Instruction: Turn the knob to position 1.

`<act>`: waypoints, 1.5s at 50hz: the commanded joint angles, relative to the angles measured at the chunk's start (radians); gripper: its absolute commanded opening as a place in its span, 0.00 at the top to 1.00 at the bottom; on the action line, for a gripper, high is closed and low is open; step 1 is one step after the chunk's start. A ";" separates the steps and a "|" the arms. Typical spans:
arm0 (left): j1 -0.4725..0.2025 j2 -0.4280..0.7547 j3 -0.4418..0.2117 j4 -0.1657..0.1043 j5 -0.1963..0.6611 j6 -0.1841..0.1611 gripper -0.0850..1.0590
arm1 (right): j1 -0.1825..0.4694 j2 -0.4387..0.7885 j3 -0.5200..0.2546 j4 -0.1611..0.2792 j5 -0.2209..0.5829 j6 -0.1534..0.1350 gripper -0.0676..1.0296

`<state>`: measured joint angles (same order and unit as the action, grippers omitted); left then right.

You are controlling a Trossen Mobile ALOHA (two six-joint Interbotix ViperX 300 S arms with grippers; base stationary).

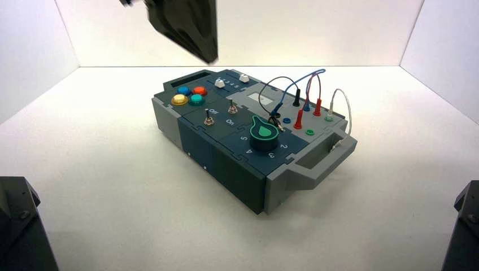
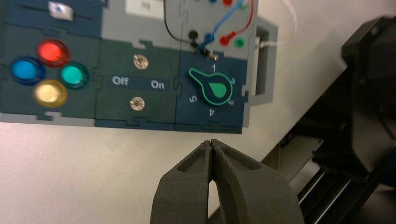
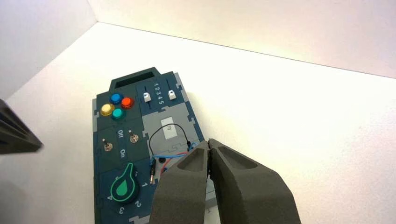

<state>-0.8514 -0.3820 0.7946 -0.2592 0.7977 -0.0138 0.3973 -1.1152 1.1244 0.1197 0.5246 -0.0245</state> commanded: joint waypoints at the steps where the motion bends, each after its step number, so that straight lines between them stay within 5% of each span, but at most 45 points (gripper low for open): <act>1: -0.011 0.054 -0.048 -0.003 0.015 0.006 0.95 | -0.002 -0.008 -0.034 0.002 -0.006 0.003 0.96; 23: -0.034 0.259 -0.166 -0.002 0.058 0.057 0.95 | -0.003 -0.034 -0.034 0.002 -0.008 0.006 0.96; 43: -0.054 0.394 -0.210 0.009 0.086 0.132 0.95 | -0.043 -0.051 -0.034 0.003 -0.008 0.006 0.96; 75: -0.048 0.503 -0.262 0.155 0.035 0.150 0.95 | -0.043 -0.087 -0.031 0.005 -0.023 0.006 0.96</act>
<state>-0.9004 0.1304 0.5660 -0.1181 0.8376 0.1319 0.3590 -1.2072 1.1229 0.1212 0.5139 -0.0230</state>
